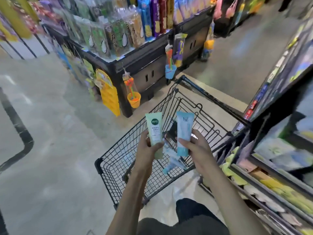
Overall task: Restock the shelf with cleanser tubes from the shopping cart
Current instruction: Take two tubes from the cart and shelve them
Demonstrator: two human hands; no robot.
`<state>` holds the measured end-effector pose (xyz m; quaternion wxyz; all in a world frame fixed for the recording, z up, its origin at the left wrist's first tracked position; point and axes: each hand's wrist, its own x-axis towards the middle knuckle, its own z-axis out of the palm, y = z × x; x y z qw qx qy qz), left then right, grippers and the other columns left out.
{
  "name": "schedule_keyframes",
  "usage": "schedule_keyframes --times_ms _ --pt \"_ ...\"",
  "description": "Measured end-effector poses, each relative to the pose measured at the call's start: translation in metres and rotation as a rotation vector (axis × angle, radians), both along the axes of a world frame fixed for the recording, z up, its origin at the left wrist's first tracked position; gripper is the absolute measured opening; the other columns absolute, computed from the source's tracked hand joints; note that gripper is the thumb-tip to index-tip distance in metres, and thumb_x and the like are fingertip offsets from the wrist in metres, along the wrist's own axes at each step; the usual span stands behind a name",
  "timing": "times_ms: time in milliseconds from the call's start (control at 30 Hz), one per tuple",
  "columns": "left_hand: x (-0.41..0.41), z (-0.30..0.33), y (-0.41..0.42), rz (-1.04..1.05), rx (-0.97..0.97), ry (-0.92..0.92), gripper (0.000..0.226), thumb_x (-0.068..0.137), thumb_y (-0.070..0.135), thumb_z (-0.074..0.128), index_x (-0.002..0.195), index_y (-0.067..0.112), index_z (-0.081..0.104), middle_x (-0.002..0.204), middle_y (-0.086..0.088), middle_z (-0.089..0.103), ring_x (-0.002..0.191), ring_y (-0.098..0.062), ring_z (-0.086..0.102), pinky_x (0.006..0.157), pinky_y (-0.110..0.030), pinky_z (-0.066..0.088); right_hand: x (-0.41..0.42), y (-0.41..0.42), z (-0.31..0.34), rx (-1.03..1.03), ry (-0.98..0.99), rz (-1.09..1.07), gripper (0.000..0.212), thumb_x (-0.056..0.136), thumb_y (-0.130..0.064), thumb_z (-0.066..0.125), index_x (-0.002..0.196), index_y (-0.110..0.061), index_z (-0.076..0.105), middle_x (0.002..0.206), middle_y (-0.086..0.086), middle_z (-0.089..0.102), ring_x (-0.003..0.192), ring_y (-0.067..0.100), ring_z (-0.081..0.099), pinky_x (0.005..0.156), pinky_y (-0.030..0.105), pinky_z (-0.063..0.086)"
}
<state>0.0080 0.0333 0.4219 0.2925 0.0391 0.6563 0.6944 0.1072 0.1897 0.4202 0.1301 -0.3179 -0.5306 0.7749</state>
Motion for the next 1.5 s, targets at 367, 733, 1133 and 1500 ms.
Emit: schedule_keyframes --times_ms 367,733,1133,1500 --pt "0.078 0.011 0.042 -0.395 0.016 0.033 0.049 0.089 0.006 0.075 0.13 0.026 0.058 0.113 -0.004 0.073 0.103 -0.027 0.072 0.086 -0.046 0.061 0.116 -0.004 0.015 0.071 -0.004 -0.404 0.044 0.084 -0.007 0.081 0.121 -0.024 0.064 0.113 0.004 0.078 0.098 0.026 0.076 0.079 0.043 0.06" --pt "0.206 0.023 0.094 -0.674 0.02 0.062 0.066 0.078 -0.01 0.078 0.132 0.023 0.057 0.113 -0.002 0.075 0.104 -0.025 0.073 0.088 -0.046 0.061 0.269 -0.001 0.027 0.13 -0.014 -0.72 0.043 0.082 -0.021 0.087 0.119 -0.021 0.067 0.111 0.006 0.078 0.102 0.031 0.075 0.086 0.048 0.061" --pt "0.369 0.036 0.106 -0.789 0.055 0.123 0.058 0.084 -0.009 0.074 0.134 0.018 0.057 0.111 -0.01 0.073 0.084 -0.022 0.073 0.069 -0.035 0.06 0.443 -0.024 0.037 0.124 -0.019 -0.934 0.036 0.086 -0.014 0.082 0.119 -0.017 0.067 0.109 0.003 0.078 0.1 0.024 0.075 0.078 0.036 0.059" --pt "0.495 0.028 0.119 -0.832 0.058 0.136 0.062 0.085 -0.003 0.078 0.131 0.032 0.055 0.116 0.012 0.072 0.105 -0.007 0.07 0.083 -0.029 0.059 0.568 -0.026 0.024 0.114 -0.044 -1.039 0.038 0.082 -0.019 0.086 0.114 -0.027 0.069 0.102 -0.002 0.079 0.096 0.02 0.075 0.09 0.048 0.06"
